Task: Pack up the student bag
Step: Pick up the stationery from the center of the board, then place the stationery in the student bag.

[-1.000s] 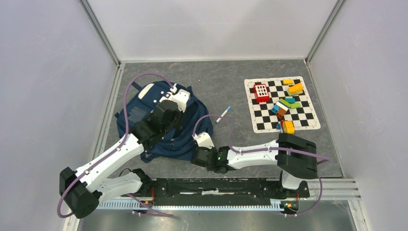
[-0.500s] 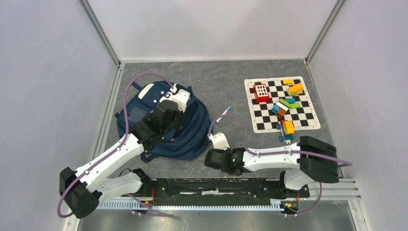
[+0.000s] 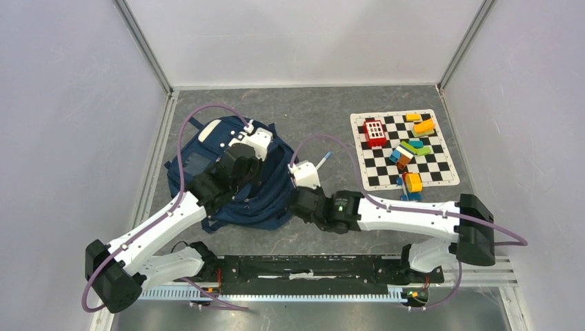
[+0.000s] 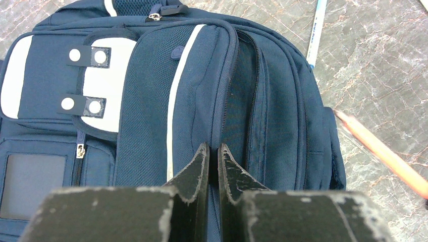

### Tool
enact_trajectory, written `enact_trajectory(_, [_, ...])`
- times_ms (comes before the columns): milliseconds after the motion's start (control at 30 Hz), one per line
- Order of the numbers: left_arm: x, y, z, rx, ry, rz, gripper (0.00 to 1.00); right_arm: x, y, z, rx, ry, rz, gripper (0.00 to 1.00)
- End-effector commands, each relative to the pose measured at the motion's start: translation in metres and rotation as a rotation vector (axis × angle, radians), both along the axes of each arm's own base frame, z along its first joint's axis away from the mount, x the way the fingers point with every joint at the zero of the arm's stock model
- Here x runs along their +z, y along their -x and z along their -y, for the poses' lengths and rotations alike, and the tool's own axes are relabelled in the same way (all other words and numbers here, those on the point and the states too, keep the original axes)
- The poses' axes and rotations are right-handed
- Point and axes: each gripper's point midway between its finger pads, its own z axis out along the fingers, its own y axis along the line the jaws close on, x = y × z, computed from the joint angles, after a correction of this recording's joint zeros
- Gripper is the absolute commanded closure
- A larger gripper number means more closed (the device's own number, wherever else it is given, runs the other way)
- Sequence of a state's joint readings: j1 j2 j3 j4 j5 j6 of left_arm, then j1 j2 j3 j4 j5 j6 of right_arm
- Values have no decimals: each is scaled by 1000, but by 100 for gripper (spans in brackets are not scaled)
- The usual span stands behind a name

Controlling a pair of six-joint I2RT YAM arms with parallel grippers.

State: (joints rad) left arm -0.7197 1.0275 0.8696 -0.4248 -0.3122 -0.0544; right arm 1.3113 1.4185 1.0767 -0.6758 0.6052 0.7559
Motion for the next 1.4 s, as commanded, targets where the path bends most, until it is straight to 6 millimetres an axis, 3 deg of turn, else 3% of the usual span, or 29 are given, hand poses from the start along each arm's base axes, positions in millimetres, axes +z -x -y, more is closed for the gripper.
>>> enact_trajectory(0, [24, -5, 6, 0, 59, 68, 94, 20, -33, -34, 48, -83, 20, 100])
enact_trajectory(367, [26, -5, 6, -3, 63, 71, 94, 22, -95, -106, 157, -315, -122, 100])
enact_trajectory(567, [26, -5, 6, -3, 64, 73, 94, 34, -129, -158, 175, -472, -132, 100])
enact_trajectory(733, [26, -5, 6, -3, 63, 72, 94, 35, -144, -194, 184, -575, -151, 99])
enact_trajectory(800, [26, -5, 6, -3, 64, 72, 94, 34, -147, -199, 178, -592, -150, 91])
enact_trajectory(900, [26, -5, 6, -4, 64, 72, 94, 34, -150, -196, 163, -588, -136, 75])
enact_trajectory(1100, [27, -5, 7, -7, 68, 71, 94, 44, -146, -166, 134, -548, -73, 56])
enact_trajectory(1233, [26, -5, 7, -5, 66, 70, 94, 44, -130, -138, 147, -502, -63, 52])
enact_trajectory(1367, [27, -5, 5, 4, 64, 77, 94, 40, -113, -97, 132, -415, -49, 49])
